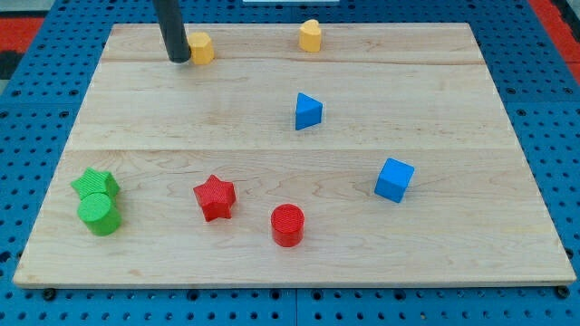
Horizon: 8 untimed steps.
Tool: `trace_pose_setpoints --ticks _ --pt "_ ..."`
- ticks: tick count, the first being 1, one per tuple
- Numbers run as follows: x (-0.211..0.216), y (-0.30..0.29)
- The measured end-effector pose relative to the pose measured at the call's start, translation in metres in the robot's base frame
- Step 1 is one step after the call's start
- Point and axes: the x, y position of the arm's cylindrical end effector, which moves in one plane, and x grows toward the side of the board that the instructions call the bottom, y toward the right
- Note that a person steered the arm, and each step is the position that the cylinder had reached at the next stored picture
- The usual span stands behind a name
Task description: Push the yellow hexagon into the yellow heart
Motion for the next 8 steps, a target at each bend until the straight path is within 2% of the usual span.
trace_pose_setpoints --ticks 2,4,5,6,8 --pt "-0.021 0.046" --pt "-0.043 0.042" --pt "-0.063 0.016" --pt "-0.068 0.014" --pt "-0.062 0.116"
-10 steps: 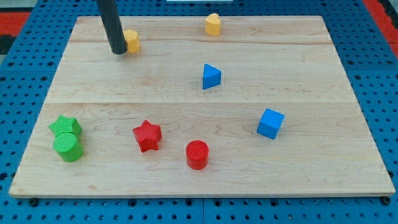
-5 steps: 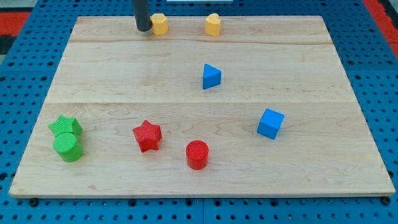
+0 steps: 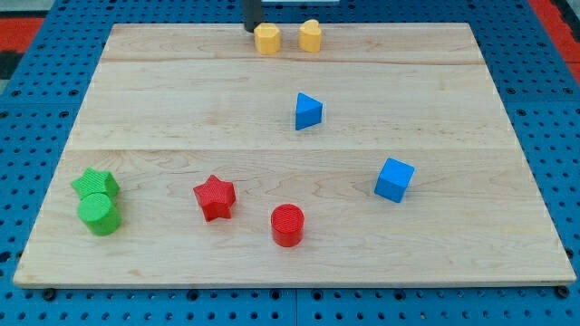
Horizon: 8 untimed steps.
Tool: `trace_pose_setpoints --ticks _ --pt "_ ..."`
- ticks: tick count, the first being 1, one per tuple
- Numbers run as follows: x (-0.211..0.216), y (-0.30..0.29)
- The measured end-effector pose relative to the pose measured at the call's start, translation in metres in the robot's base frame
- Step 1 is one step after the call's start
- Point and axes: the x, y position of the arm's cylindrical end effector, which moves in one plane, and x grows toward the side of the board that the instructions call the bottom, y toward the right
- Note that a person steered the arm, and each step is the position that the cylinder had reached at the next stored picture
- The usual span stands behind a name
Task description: Push the yellow hexagon into the yellow heart
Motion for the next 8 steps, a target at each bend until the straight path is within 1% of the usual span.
trace_pose_setpoints --ticks 1,2,3,4,5,8 --pt "0.004 -0.004" --pt "0.015 -0.065" --pt "0.060 -0.067" --pt "0.074 -0.039" --pt "0.073 -0.028" --pt "0.040 0.005"
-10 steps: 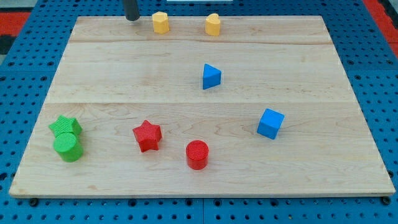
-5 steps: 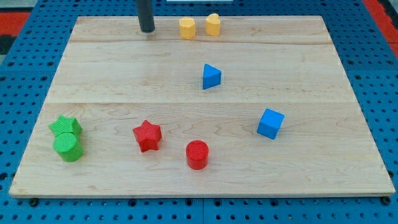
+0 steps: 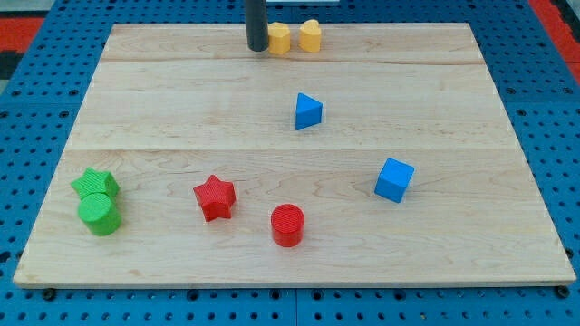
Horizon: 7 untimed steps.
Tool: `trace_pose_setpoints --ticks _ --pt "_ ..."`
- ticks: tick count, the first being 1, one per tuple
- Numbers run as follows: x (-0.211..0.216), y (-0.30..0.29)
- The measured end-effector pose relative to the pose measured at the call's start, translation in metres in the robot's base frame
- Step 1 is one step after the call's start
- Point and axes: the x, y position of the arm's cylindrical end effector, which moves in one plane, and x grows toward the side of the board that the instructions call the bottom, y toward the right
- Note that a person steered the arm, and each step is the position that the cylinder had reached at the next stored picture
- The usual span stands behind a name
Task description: Push the yellow hexagon into the yellow heart
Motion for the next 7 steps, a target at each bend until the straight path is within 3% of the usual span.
trace_pose_setpoints --ticks 4,5,7 --pt "0.044 0.027" --pt "0.044 0.045" --pt "0.105 0.128"
